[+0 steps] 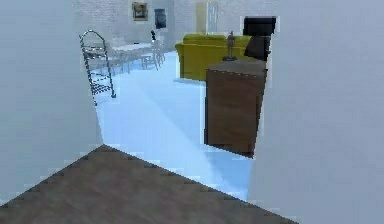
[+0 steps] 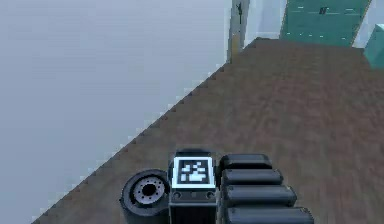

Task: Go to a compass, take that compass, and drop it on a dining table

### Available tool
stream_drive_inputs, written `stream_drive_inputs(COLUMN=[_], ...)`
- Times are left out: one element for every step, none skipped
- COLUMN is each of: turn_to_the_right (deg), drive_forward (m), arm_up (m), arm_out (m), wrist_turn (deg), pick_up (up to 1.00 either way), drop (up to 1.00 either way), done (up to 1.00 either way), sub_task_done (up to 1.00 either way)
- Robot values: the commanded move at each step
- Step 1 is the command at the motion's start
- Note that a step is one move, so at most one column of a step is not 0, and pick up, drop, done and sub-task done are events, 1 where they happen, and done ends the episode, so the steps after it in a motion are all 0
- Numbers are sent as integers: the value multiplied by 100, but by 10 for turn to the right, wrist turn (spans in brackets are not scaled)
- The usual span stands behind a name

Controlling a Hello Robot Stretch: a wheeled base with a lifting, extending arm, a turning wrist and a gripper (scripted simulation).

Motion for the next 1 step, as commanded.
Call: stream_drive_inputs(turn_to_the_right=[-450], drive_forward=[0], arm_up=[0], arm_out=[0], wrist_turn=[0], pick_up=[0], drop=[0], done=[0], sub_task_done=[0])
